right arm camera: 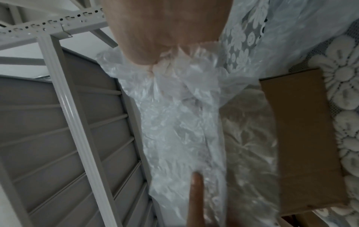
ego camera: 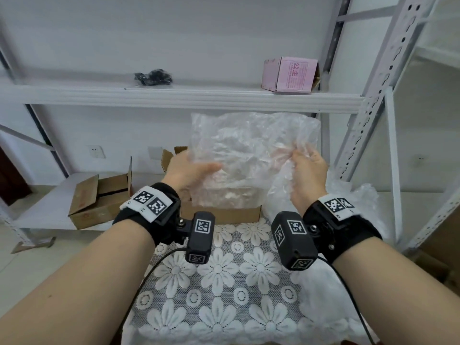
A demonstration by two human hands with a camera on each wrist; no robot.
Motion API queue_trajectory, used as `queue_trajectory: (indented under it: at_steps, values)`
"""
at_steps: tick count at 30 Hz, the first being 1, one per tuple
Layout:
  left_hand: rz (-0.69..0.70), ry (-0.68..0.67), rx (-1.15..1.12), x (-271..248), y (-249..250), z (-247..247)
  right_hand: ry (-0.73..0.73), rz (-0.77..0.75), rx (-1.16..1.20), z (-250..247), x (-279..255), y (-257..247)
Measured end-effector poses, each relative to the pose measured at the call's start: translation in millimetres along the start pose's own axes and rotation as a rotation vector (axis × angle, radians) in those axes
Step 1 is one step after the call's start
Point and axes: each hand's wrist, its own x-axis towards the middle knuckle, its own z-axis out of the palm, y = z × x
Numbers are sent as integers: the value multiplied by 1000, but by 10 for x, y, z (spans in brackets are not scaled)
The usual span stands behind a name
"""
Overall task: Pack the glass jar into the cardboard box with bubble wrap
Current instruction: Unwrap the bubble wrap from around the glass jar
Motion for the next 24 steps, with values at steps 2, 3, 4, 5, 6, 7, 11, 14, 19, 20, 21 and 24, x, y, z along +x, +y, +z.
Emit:
queue_trajectory:
  at_steps: [2,3,4,5,6,7,11,14,19,20,21,24]
  values:
    - [75,197,0,22,40,4,-2,-37,-13,66,-20,-18]
    - [148,220,0,21,66,19,-11,-60,-30,103,-33,-26]
    - [238,212,-4,5,94,47,-32,-79,-46,135,-43,-42]
    - [323,207,0,-20,120,80,-52,-91,-49,162,-49,-59]
    - [395,212,10,-39,160,101,-83,-90,-41,195,-55,-82]
    - [443,225,24,-50,207,115,-112,-94,-38,232,-63,-109]
    - [525,236,-81,-5,464,62,-185,-159,-69,380,-21,-241]
    - [436,185,-144,114,617,-102,-205,-98,-8,483,65,-369]
    - [187,102,-310,295,656,-402,-168,3,16,531,232,-427]
    - [162,122,-347,324,623,-443,-173,26,20,531,256,-421]
    - [134,138,-402,335,591,-477,-188,53,26,534,268,-414]
    - [37,158,-542,413,456,-557,-255,123,46,548,285,-389]
